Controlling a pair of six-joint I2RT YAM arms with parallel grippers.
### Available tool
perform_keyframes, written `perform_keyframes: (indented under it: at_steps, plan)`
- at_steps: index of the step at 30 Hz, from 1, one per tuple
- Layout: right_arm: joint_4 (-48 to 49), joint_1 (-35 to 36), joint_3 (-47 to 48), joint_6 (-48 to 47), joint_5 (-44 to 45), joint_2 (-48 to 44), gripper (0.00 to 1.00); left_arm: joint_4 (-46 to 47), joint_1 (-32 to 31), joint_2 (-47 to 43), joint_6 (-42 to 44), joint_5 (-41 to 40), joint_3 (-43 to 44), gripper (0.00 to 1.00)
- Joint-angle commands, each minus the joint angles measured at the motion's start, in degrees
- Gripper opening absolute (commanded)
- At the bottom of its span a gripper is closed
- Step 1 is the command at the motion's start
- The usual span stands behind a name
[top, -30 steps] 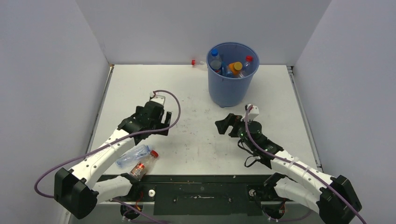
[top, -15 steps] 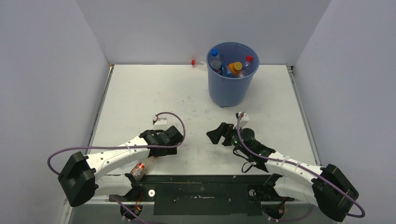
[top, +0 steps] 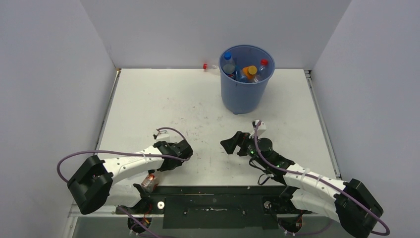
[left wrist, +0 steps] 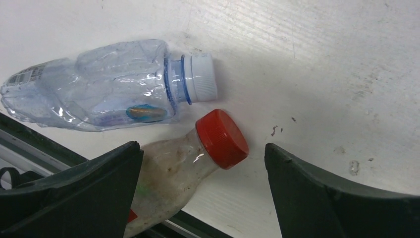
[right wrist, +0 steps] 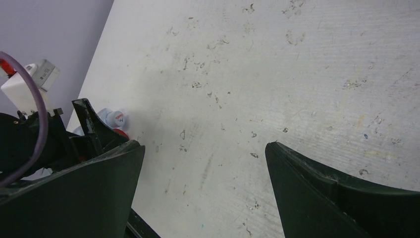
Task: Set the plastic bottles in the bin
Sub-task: Move the plastic bottle to the corner of the board.
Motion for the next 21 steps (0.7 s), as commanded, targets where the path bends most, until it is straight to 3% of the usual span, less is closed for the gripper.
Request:
perform_keyframes:
  at_steps: [1, 9, 17, 21]
  plan:
    - [1.35, 0.3, 0.36, -0.34, 1.1, -2.67, 0.98, 6.06, 0.6, 0.74, 0.96, 0.25, -0.67, 0.89]
    - [1.34, 0.27, 0.48, -0.13, 1.07, -2.1, 0.98, 15.51, 0.71, 1.14, 5.33, 5.82, -3.78, 0.6]
    - [-0.33, 0.26, 1.3, -0.54, 1.49, -2.57, 0.98, 23.15, 0.51, 5.51, 10.44, 9.22, -0.29, 0.29]
    - [-2.74, 0.26, 1.82, -1.76, 2.57, -4.42, 0.98, 25.7, 0.53, 6.72, 13.14, 9.19, 2.61, 0.23]
